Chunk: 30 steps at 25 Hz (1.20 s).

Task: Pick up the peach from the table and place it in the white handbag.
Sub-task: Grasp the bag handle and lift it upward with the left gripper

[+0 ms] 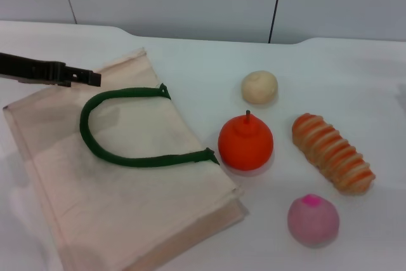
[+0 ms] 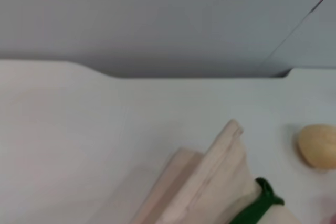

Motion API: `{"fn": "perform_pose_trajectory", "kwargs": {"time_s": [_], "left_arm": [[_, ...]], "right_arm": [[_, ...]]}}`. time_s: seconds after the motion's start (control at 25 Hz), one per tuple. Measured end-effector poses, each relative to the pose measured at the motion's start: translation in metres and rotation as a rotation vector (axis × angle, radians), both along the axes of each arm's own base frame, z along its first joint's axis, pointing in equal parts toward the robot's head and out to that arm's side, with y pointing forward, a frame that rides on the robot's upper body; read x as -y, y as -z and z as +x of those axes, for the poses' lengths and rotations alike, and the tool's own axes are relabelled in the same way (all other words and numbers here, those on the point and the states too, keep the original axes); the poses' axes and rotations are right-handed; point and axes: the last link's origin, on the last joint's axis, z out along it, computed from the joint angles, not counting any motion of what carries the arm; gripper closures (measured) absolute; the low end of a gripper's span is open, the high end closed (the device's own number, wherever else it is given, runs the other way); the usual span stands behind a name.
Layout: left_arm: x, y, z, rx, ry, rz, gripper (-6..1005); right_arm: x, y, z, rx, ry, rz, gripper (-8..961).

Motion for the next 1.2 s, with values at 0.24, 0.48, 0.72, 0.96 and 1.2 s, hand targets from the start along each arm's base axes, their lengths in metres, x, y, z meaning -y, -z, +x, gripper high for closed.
{"fn": "perform_pose_trajectory", "kwargs": {"time_s": [0.24, 0.48, 0.72, 0.96, 1.2], "left_arm": [[-0.007, 0.017, -0.002, -0.045, -0.018, -0.037, 192], [-0.012, 0.027, -0.002, -0.048, -0.019, -0.043, 200], [-0.015, 0.038, 0.001, -0.03, -0.02, -0.058, 208], [-0.014, 0.041, 0.0, -0.024, -0.034, -0.063, 216], [-0.012, 0.046, -0.001, -0.017, -0.051, -0.089, 224]], "right_arm": [[0.0, 0.0, -0.001, -0.002, -0.002, 0.0, 90], [-0.001, 0.0, -0.001, -0.014, -0.003, -0.001, 93], [-0.001, 0.0, -0.002, -0.019, -0.005, 0.0, 96], [-0.001, -0.001, -0.002, -0.023, -0.007, 0.001, 99], [-0.001, -0.001, -0.002, -0.024, -0.008, 0.001, 102]]}}
